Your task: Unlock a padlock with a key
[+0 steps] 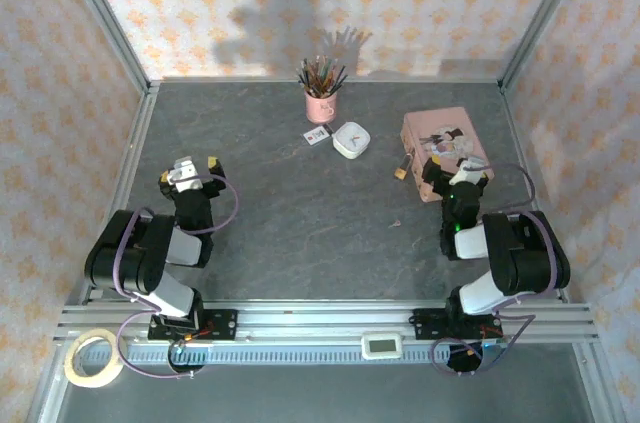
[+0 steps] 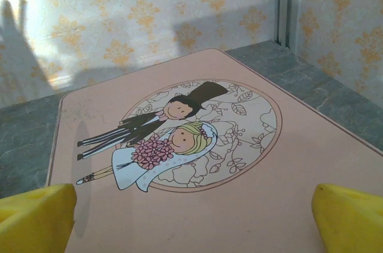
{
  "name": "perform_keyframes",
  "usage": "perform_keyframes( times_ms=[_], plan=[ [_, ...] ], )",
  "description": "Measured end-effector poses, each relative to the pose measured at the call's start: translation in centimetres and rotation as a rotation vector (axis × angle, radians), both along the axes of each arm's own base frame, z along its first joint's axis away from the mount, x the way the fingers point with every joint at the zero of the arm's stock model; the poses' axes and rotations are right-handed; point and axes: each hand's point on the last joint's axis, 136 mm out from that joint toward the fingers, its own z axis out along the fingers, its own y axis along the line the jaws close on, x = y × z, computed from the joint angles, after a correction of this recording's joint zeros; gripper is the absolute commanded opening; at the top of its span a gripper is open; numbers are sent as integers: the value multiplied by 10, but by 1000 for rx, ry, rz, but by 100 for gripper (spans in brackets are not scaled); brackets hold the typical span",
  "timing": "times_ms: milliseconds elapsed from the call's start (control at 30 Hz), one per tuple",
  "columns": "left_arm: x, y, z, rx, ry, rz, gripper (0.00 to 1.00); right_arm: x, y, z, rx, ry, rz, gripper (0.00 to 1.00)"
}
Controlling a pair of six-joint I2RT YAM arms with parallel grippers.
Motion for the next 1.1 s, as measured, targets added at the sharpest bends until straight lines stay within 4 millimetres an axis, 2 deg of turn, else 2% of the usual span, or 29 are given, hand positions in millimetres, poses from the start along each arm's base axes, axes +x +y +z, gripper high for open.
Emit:
perform_keyframes(
  times_ms=[1100],
  plan=[
    [1,-2,0,-1,0,-12,99,1,3,-1,-6,12,18,100]
  ],
)
